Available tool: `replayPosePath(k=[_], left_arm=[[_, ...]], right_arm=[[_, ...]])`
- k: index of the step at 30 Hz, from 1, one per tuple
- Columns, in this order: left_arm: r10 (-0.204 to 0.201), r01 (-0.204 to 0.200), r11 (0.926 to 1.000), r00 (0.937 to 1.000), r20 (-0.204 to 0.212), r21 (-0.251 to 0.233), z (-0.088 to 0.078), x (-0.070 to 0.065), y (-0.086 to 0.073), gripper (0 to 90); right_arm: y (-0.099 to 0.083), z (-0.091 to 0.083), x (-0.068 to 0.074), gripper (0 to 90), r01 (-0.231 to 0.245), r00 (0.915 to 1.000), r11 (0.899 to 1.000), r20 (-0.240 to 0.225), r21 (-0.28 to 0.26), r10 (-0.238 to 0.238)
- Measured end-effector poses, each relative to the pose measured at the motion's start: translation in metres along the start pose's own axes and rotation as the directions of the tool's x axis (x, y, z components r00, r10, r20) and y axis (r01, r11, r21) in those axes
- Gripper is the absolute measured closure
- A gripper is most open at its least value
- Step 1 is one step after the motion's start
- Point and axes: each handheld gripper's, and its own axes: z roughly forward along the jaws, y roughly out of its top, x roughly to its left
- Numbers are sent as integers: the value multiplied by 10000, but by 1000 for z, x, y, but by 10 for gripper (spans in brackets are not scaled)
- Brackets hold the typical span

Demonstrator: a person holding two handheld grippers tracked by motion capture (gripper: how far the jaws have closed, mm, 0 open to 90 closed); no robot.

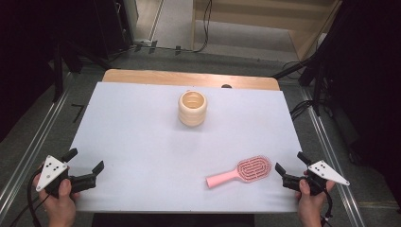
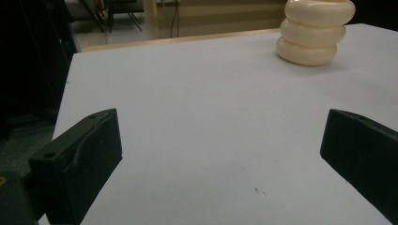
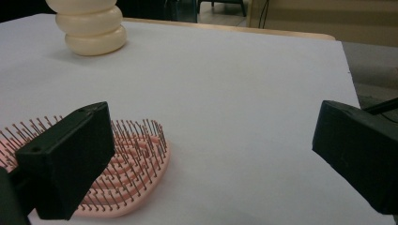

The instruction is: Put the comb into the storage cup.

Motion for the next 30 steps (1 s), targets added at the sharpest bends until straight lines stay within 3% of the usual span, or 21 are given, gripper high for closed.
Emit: replayPosePath(k=[8,15,20,30], left_arm=[[302,-302,9994,9995,45,-138,1,-9,5,0],[535,-529,9984,9980,323,-191,3,-21,14,0],[839,-808,9960,9925,890,-380,8,-38,27,0],[1302,-1251,9912,9802,1490,-430,20,-62,45,0]], right_arm=[[0,0,1,0,-8,10000,10000,-57,17,9],[-1,0,1,0,21,9999,10000,-128,11,-21],[-1,0,2,0,44,9999,10000,-162,36,-43],[-1,0,2,0,73,9997,10000,-215,56,-72]])
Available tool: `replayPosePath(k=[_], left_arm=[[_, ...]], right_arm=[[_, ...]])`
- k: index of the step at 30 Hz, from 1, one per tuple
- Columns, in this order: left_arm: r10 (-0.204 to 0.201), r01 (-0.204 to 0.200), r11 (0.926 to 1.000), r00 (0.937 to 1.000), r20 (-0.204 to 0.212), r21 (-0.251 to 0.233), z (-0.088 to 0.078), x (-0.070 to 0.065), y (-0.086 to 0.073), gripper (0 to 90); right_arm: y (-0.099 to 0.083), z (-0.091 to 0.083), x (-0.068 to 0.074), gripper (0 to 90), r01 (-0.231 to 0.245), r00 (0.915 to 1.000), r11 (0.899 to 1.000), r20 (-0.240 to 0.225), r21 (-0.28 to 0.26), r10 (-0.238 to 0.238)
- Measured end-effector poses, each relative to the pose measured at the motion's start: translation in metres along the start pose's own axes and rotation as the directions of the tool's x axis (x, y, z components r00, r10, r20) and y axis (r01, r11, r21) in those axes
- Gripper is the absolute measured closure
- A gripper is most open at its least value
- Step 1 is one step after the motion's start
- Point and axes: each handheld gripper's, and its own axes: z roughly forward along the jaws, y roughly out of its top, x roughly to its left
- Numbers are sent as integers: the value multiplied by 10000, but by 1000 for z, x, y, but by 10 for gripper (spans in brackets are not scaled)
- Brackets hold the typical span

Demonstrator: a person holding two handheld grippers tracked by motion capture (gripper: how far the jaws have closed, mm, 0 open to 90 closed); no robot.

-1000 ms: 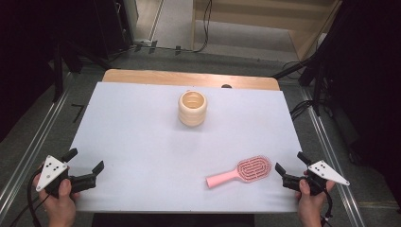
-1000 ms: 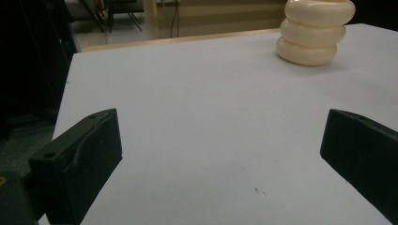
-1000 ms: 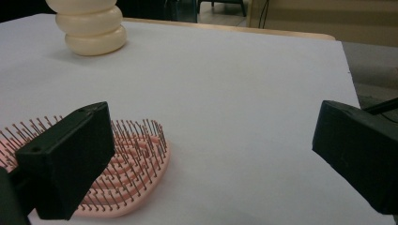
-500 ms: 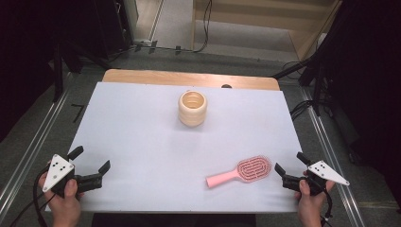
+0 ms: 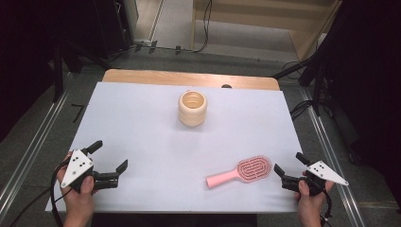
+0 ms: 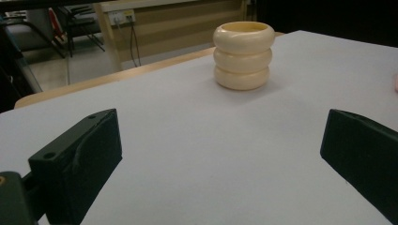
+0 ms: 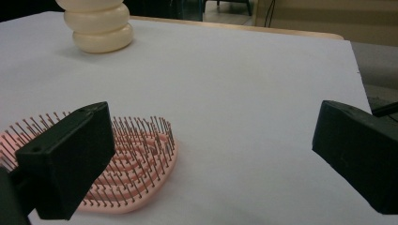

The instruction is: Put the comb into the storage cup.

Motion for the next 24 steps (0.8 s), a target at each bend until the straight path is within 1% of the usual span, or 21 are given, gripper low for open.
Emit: replayPosePath(k=[2,5,6,7,8,12,15,16,17,19,20,24], left_arm=[[23,-23,10000,10000,60,19,3,-2,4,0],[61,-61,10000,9996,266,-4,7,-6,8,0],[61,-61,10000,9996,266,-4,7,-6,8,0],[132,-133,9999,9992,378,32,11,-9,12,0],[132,-133,9999,9992,378,32,11,-9,12,0],[293,-303,9994,9971,709,137,20,-17,20,0],[367,-383,9991,9964,767,191,25,-20,23,0],[454,-475,9986,9950,888,220,29,-23,26,0],[454,-475,9986,9950,888,220,29,-23,26,0],[528,-551,9983,9933,1030,194,35,-29,31,0],[528,-551,9983,9933,1030,194,35,-29,31,0],[582,-608,9980,9910,1204,185,42,-36,34,0]], right_arm=[[0,0,0,0,26,10000,10000,-29,7,-26],[0,0,0,0,41,10000,10000,-52,20,-41],[0,0,0,0,33,10000,10000,-42,7,-33],[0,0,0,0,44,10000,10000,-45,23,-43],[0,0,0,0,44,10000,10000,-45,23,-43],[0,0,1,0,68,10000,10000,-62,-9,-68],[0,0,1,0,65,9999,10000,-76,5,-65],[0,0,1,0,68,10000,10000,-72,9,-68],[0,0,1,0,85,9999,10000,-82,3,-84],[0,0,1,0,84,9999,10000,-91,2,-84],[0,0,1,0,88,9999,10000,-96,-2,-88],[-1,0,1,0,76,9999,10000,-115,-26,-76]])
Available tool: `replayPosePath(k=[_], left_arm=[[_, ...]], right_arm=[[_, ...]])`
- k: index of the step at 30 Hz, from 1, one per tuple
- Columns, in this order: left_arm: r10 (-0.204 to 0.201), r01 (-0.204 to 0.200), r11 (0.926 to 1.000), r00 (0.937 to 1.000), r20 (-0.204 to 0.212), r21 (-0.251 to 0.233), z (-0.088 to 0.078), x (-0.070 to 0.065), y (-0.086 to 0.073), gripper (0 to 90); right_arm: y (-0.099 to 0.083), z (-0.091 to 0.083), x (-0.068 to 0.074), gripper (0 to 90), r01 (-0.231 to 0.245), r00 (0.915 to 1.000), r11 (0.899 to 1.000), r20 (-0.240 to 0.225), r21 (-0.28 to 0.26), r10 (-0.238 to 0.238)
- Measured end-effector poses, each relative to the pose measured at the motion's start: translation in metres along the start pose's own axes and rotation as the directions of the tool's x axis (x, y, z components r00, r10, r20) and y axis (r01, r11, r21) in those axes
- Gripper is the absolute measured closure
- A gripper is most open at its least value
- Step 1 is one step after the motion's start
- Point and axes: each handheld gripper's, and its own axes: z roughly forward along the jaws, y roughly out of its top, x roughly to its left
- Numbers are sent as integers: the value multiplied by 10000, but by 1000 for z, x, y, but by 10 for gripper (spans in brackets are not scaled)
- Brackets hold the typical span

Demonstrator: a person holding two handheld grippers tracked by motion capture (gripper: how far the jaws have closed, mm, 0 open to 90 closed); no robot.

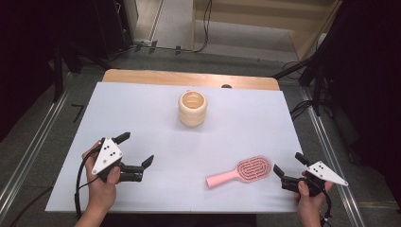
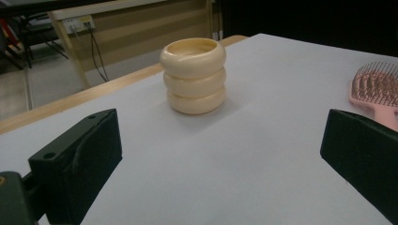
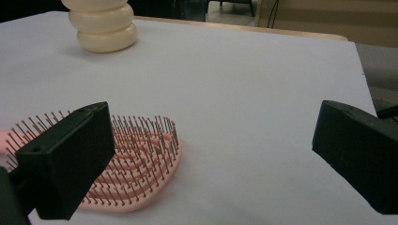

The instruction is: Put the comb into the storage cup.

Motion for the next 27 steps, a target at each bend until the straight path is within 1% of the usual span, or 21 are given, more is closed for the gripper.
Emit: replayPosePath(k=[4,6,7,8,9,13,14,15,18,19,20,23,27], left_arm=[[68,-69,10000,9998,190,65,8,-6,4,0],[103,-107,9999,9993,373,107,14,-10,7,0],[103,-107,9999,9993,373,107,14,-10,7,0],[157,-164,9998,9986,499,129,18,-14,9,0],[157,-164,9998,9986,499,129,18,-14,9,0],[198,-217,9995,9968,778,238,28,-22,14,0],[198,-217,9995,9968,778,238,28,-22,14,0],[225,-251,9993,9955,920,276,32,-25,16,0],[285,-321,9989,9943,1026,343,36,-28,17,0],[322,-369,9986,9927,1161,383,41,-32,18,0],[322,-369,9986,9927,1161,383,41,-32,18,0],[385,-449,9980,9900,1356,448,48,-38,21,0],[380,-457,9978,9879,1504,479,54,-42,22,0]], right_arm=[[0,0,0,0,3,10000,10000,-8,3,-3],[0,0,0,0,-8,10000,10000,-17,-6,8],[0,0,0,0,-21,10000,10000,-8,-5,21],[0,0,0,0,-19,10000,10000,-12,-3,19],[0,0,0,0,-19,10000,10000,-12,-3,19],[0,0,0,0,-11,10000,10000,-16,-1,11],[0,0,0,0,8,10000,10000,-19,-6,-8],[0,0,0,0,3,10000,10000,-22,-6,-3],[0,0,0,0,43,10000,10000,-41,-24,-43],[0,0,0,0,46,10000,10000,-46,-26,-47],[0,0,1,0,20,10000,10000,-51,-10,-20],[0,0,1,0,36,10000,10000,-43,-15,-36],[0,0,1,0,45,10000,10000,-39,-6,-45]])
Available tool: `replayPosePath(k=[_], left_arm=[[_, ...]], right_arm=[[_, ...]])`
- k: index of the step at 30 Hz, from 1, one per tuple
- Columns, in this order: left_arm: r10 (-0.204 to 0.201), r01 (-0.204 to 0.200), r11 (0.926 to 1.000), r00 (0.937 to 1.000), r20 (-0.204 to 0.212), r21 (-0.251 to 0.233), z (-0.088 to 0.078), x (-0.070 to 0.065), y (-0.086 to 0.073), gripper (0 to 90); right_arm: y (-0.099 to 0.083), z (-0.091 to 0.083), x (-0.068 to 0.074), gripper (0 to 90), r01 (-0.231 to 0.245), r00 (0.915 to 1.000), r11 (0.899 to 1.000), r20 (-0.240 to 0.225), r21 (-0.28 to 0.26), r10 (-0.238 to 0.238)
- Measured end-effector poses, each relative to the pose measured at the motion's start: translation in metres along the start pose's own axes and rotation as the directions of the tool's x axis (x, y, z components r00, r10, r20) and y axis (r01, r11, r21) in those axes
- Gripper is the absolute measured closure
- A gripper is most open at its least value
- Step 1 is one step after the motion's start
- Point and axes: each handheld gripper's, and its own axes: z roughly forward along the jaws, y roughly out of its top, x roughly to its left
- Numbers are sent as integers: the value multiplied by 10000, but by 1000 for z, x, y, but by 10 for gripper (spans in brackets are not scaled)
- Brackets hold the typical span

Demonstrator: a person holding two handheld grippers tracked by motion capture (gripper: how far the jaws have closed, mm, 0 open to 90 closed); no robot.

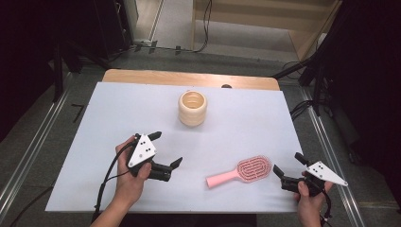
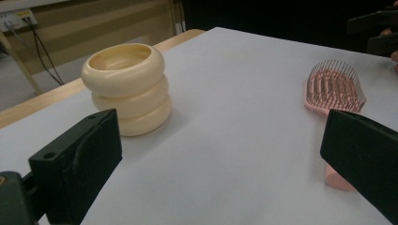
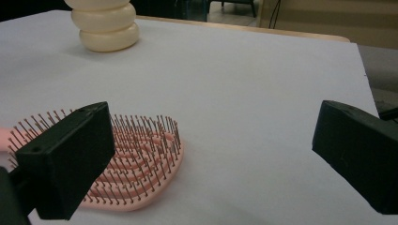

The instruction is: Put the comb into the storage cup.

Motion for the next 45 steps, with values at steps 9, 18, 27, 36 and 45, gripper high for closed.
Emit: replayPosePath(k=[9,18,27,36,45], left_arm=[[75,-84,9997,9992,383,221,17,-11,5,0],[202,-233,9989,9971,738,409,31,-20,9,0],[362,-426,9971,9943,1006,624,44,-27,12,0],[402,-504,9956,9911,1266,784,56,-34,16,0],[547,-699,9928,9869,1516,968,68,-42,19,0]], right_arm=[[0,0,1,0,54,10000,10000,-30,29,-54],[0,0,1,0,48,10000,10000,-32,18,-48],[0,1,0,0,99,9999,10000,-27,10,-99],[0,0,0,0,73,9999,10000,-90,-13,-73],[0,0,1,0,87,9999,10000,-92,-8,-87]])
